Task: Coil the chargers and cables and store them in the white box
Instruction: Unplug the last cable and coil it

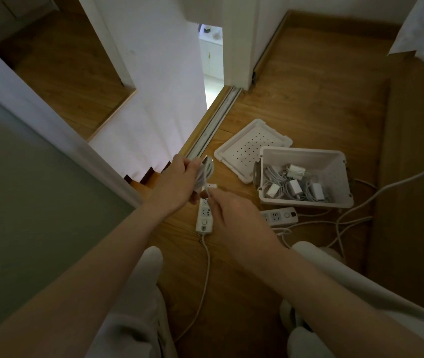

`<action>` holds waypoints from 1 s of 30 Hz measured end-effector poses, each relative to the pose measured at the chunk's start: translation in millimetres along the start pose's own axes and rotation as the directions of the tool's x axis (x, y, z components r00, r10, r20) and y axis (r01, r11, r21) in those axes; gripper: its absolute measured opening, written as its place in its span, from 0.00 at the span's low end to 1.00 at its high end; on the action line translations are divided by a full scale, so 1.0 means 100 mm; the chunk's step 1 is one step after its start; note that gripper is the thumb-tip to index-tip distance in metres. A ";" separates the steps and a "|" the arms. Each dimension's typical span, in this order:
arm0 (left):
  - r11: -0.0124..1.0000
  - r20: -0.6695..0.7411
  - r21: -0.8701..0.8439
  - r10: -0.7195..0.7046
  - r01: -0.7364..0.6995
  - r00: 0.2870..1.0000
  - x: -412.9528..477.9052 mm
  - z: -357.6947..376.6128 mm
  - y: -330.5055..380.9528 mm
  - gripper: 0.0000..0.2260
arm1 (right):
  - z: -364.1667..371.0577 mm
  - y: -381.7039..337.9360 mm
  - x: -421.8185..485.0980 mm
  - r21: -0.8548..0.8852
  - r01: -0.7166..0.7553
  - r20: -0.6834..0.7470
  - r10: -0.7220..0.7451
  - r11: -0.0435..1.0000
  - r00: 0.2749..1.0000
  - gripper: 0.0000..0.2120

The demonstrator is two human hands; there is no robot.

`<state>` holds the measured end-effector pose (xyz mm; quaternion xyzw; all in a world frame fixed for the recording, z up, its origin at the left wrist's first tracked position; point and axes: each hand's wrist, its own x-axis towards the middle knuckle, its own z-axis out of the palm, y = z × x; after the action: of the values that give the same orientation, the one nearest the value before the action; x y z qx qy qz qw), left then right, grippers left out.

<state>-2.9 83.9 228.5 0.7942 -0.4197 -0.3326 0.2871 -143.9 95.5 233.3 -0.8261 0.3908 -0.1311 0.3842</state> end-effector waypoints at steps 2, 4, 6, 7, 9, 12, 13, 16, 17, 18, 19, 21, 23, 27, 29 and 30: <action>0.973 0.015 -0.200 -0.111 0.112 0.994 -0.03 0.02 0.07 0.14 | 0.04 -0.02 -0.02 0.001 0.021 0.026 -0.021 1.000 0.999 0.12; 0.844 0.080 -0.495 -0.194 0.208 0.978 -0.06 0.05 0.14 0.16 | 0.11 -0.03 -0.02 -0.008 0.037 0.059 -0.037 0.999 0.998 0.13; 0.614 0.167 -0.745 -0.206 0.260 0.964 -0.11 0.02 0.20 0.15 | 0.16 -0.01 -0.01 -0.007 0.033 0.105 -0.032 0.999 0.994 0.12; 0.495 0.212 -0.823 -0.188 0.279 0.959 -0.12 0.00 0.22 0.15 | 0.18 0.01 0.00 -0.004 0.025 0.126 -0.024 1.000 0.992 0.12; 0.318 0.289 -0.894 -0.133 0.317 0.948 -0.12 -0.06 0.23 0.14 | 0.16 0.06 0.02 0.002 0.010 0.150 -0.010 1.000 0.989 0.12; 0.273 0.395 -0.878 -0.055 0.394 0.917 -0.11 -0.13 0.20 0.15 | 0.09 0.16 0.07 0.027 -0.037 0.158 0.032 0.999 0.987 0.11; 0.308 0.439 -0.852 -0.026 0.425 0.898 -0.10 -0.14 0.19 0.16 | 0.06 0.19 0.09 0.048 -0.062 0.165 0.053 0.997 0.985 0.12; 0.427 0.514 -0.771 -0.022 0.473 0.857 -0.07 -0.17 0.14 0.17 | -0.04 0.23 0.15 0.180 -0.125 0.173 0.094 0.976 0.980 0.12; 0.458 0.522 -0.749 -0.037 0.479 0.852 -0.07 -0.17 0.12 0.17 | -0.08 0.24 0.17 0.226 -0.144 0.177 0.105 0.963 0.979 0.12; 0.489 0.524 -0.729 -0.052 0.480 0.850 -0.07 -0.17 0.12 0.18 | -0.11 0.25 0.18 0.266 -0.161 0.188 0.113 0.950 0.976 0.12; 0.519 0.519 -0.712 -0.067 0.474 0.852 -0.07 -0.17 0.12 0.18 | -0.15 0.25 0.19 0.303 -0.173 0.203 0.114 0.937 0.972 0.11; 0.570 0.500 -0.683 -0.092 0.457 0.861 -0.08 -0.19 0.11 0.19 | -0.20 0.24 0.19 0.382 -0.185 0.237 0.097 0.906 0.967 0.09; 0.616 0.495 -0.646 -0.112 0.452 0.861 -0.07 -0.21 0.11 0.18 | -0.20 0.22 0.18 0.422 -0.192 0.264 0.083 0.886 0.961 0.13; 0.675 0.542 -0.548 -0.164 0.494 0.825 -0.06 -0.24 0.11 0.17 | -0.13 0.21 0.17 0.411 -0.172 0.245 0.073 0.895 0.967 0.18; 0.683 0.585 -0.502 -0.184 0.531 0.790 -0.07 -0.24 0.11 0.17 | -0.11 0.22 0.18 0.406 -0.179 0.235 0.086 0.896 0.968 0.17; 0.683 0.607 -0.483 -0.189 0.547 0.772 -0.08 -0.23 0.11 0.18 | -0.10 0.22 0.18 0.408 -0.181 0.236 0.089 0.895 0.968 0.16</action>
<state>6.3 89.6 253.6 0.6004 -0.1656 -0.7046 0.3401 -149.6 67.6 222.4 -0.7019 0.3664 -0.0979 0.6029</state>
